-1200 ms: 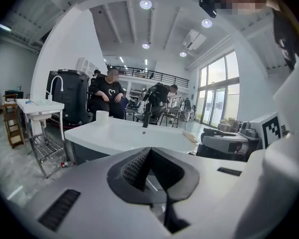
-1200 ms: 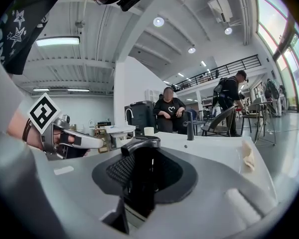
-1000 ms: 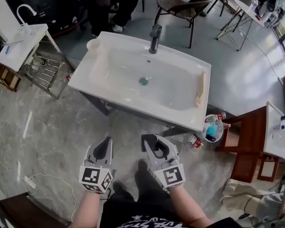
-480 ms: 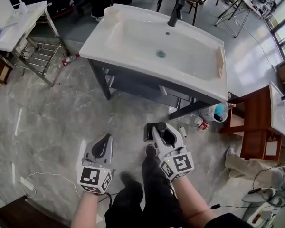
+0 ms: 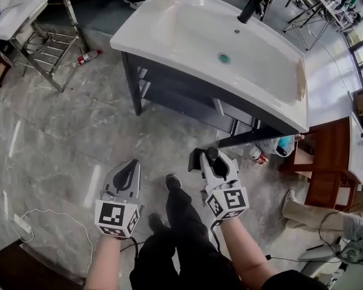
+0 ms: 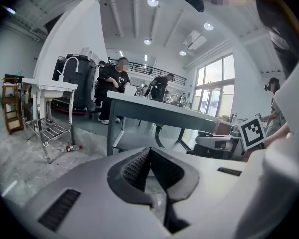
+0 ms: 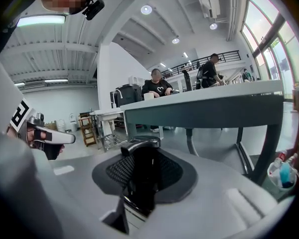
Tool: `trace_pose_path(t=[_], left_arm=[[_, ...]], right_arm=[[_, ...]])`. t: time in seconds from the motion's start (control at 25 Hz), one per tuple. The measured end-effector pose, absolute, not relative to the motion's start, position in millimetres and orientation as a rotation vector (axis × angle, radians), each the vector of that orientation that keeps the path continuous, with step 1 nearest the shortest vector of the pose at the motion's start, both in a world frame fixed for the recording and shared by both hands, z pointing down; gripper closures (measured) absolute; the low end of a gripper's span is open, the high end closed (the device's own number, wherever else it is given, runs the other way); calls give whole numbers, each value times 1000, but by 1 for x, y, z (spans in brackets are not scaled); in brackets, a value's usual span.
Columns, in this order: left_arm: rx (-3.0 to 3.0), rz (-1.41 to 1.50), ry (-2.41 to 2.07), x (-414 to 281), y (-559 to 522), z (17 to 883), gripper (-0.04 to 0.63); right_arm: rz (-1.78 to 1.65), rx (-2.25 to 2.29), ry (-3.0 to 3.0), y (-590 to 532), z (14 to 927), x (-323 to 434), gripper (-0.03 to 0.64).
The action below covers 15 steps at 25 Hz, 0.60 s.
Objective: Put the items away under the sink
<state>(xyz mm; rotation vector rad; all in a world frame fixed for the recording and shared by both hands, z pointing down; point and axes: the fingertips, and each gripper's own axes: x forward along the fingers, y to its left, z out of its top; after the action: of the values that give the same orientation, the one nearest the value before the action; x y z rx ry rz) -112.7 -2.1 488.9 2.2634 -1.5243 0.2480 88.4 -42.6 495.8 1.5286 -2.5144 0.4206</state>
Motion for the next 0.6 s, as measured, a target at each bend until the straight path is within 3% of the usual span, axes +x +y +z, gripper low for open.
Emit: trace_pose_path(t=[0.6], left_arm=[[2323, 178, -1564, -102, -140, 666, 586]], right_arm=[[312, 1491, -2558, -170, 683, 89, 520]])
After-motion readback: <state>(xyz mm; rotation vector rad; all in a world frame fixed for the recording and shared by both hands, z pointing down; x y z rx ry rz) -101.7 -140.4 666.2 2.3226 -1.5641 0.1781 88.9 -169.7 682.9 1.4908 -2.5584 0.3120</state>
